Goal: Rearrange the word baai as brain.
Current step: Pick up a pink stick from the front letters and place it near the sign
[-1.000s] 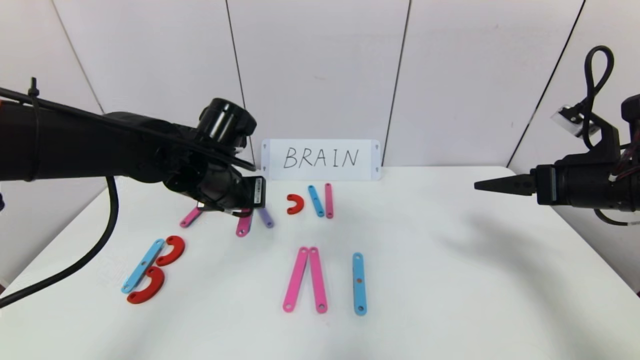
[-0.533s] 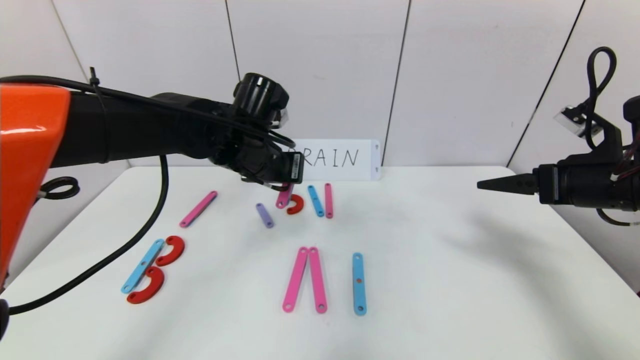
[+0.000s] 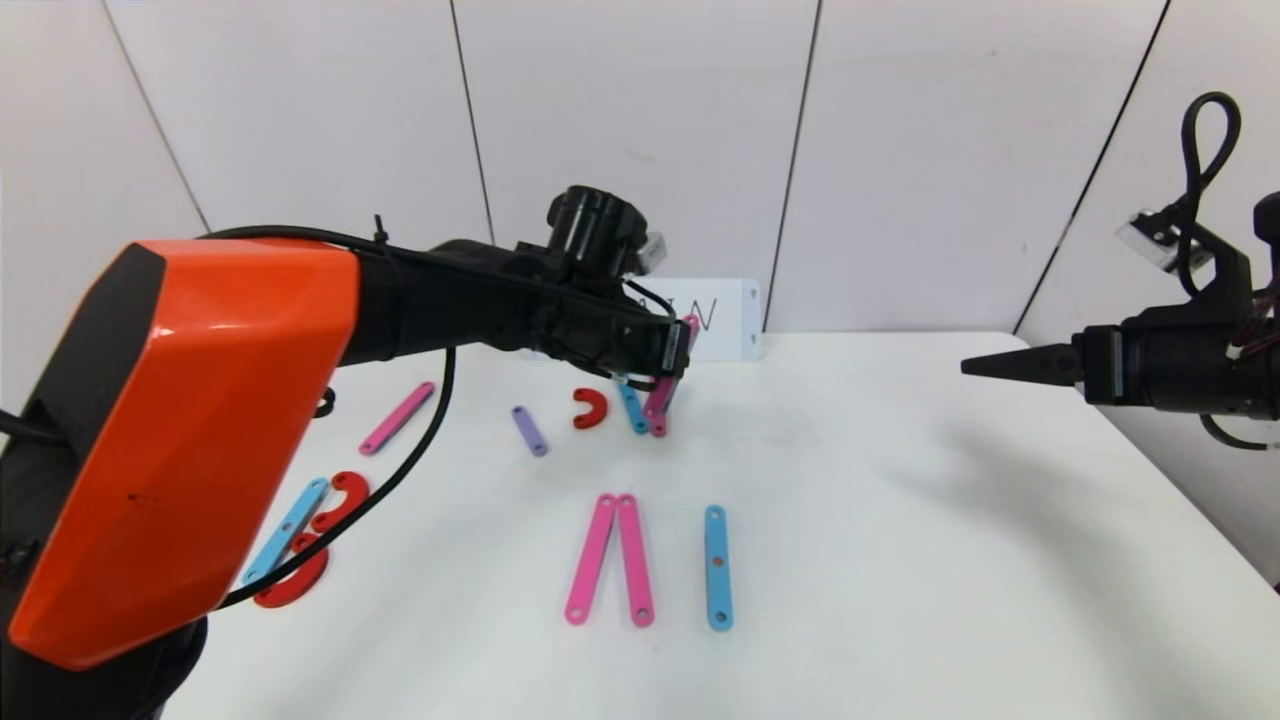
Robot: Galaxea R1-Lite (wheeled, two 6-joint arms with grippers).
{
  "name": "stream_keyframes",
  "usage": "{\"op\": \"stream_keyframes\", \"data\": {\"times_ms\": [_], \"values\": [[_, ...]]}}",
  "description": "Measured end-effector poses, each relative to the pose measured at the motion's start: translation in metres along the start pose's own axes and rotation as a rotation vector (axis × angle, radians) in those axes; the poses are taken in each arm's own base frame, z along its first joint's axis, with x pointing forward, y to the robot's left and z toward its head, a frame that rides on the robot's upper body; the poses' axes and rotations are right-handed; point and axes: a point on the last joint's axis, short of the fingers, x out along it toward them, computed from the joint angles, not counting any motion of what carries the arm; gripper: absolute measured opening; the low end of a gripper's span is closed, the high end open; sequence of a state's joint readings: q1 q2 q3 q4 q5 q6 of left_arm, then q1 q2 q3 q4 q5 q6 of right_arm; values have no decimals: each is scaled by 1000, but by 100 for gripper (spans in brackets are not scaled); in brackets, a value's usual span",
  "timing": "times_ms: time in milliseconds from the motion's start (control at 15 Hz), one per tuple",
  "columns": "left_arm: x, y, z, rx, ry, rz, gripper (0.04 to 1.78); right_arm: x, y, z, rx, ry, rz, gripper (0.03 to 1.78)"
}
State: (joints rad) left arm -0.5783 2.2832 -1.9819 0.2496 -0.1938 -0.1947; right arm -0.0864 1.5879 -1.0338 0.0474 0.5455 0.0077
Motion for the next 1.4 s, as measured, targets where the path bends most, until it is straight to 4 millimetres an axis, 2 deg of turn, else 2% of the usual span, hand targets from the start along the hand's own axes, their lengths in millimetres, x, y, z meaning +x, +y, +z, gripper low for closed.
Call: {"op": "stream_keyframes", "data": {"times_ms": [333,667,1067,1400], "values": [[45,-4,-18,34,-62,-46,30,0,0,0,-2,1,0,173],[75,-16,-42,66,-26,-66,30,1,-1,-1,0,4,0,173],[92,-18,-59,99,1,-7,30,1,-1,-2,1,6,0,173],[95,-20,-63,104,10,-3,34,1,-1,-2,1,7,1,173]]}}
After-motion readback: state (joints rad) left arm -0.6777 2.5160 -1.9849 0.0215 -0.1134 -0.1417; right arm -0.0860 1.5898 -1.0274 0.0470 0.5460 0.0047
